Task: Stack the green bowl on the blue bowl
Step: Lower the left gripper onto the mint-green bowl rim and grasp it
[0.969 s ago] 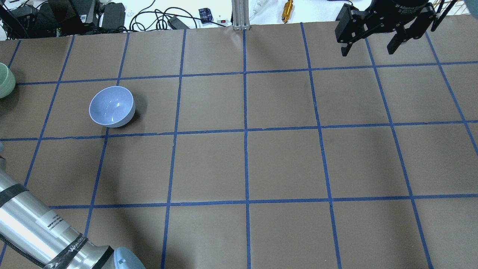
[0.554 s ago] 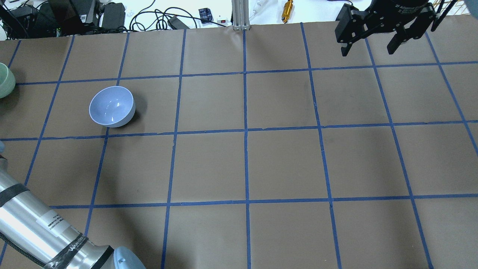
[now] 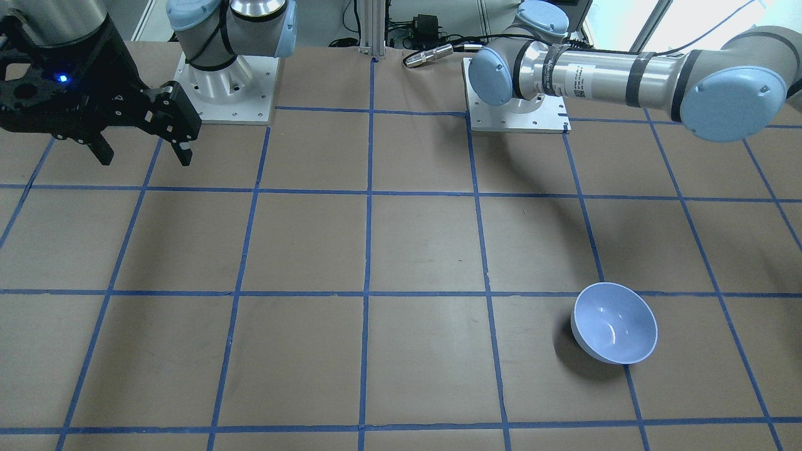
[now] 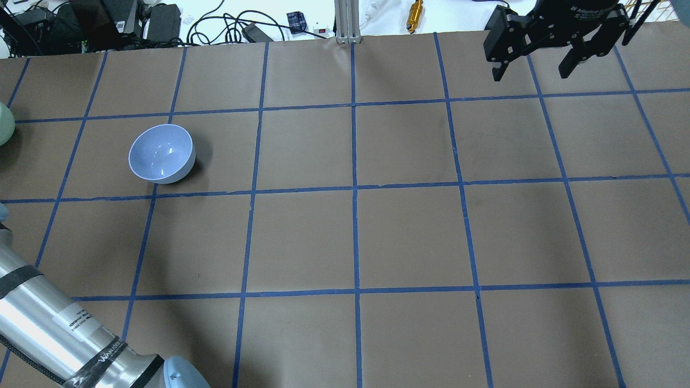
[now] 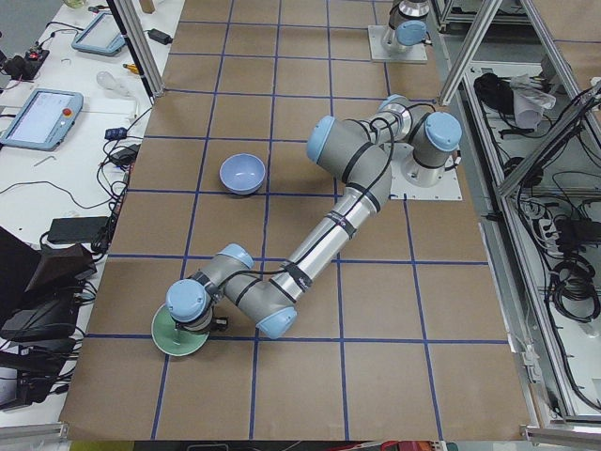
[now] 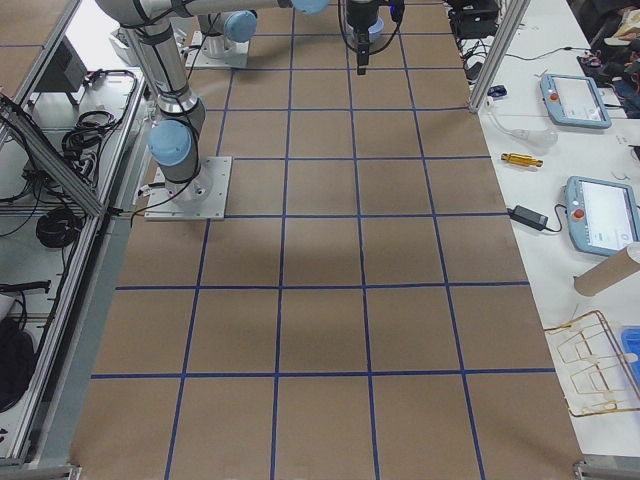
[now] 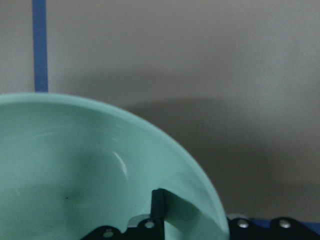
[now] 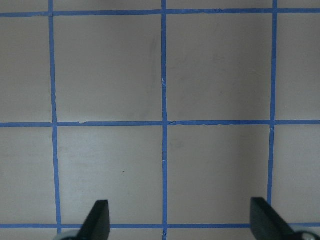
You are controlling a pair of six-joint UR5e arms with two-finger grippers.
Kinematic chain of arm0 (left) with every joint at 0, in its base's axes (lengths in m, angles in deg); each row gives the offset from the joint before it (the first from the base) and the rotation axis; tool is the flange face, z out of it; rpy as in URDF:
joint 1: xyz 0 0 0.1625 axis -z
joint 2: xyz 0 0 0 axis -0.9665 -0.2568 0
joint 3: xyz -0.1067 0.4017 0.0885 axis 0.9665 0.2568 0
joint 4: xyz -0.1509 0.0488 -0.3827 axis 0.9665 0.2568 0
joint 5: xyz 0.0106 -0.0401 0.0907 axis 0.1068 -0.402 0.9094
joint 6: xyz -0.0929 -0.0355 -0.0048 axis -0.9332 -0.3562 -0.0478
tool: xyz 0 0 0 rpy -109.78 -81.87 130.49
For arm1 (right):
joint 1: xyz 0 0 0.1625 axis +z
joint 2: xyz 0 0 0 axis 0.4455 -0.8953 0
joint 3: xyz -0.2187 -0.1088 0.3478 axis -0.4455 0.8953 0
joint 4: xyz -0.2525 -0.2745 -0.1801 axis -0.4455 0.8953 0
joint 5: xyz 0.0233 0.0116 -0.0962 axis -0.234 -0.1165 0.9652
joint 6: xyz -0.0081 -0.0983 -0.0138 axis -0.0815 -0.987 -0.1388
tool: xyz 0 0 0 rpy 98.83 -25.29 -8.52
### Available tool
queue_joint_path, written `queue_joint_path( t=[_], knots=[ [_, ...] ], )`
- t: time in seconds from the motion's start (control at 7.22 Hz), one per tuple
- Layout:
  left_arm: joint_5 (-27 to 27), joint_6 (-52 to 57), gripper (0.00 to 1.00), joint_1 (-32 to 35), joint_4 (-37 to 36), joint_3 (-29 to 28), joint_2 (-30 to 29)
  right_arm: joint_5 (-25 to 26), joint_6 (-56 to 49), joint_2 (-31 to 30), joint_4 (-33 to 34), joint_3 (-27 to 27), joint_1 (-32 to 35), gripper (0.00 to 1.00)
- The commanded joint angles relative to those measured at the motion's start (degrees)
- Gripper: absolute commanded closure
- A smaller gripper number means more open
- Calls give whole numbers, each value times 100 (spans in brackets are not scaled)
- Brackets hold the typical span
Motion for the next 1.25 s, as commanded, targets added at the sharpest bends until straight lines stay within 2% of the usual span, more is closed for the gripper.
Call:
queue_joint_path(
  t=[0.0,0.28,0.69,0.83,1.11],
  knots=[
    [8,14,100,5,22,10,87,3,0,5,0,0,0,0],
    [8,15,100,58,136,141,489,-6,0,-4,0,0,0,0],
    [61,-152,100,180,303,947,1464,-6,0,5,0,0,0,0],
    [87,-318,100,329,495,1359,1833,-6,0,-4,0,0,0,0],
    [61,-871,100,610,602,2666,2921,-6,9,-4,0,0,0,0]
  ],
)
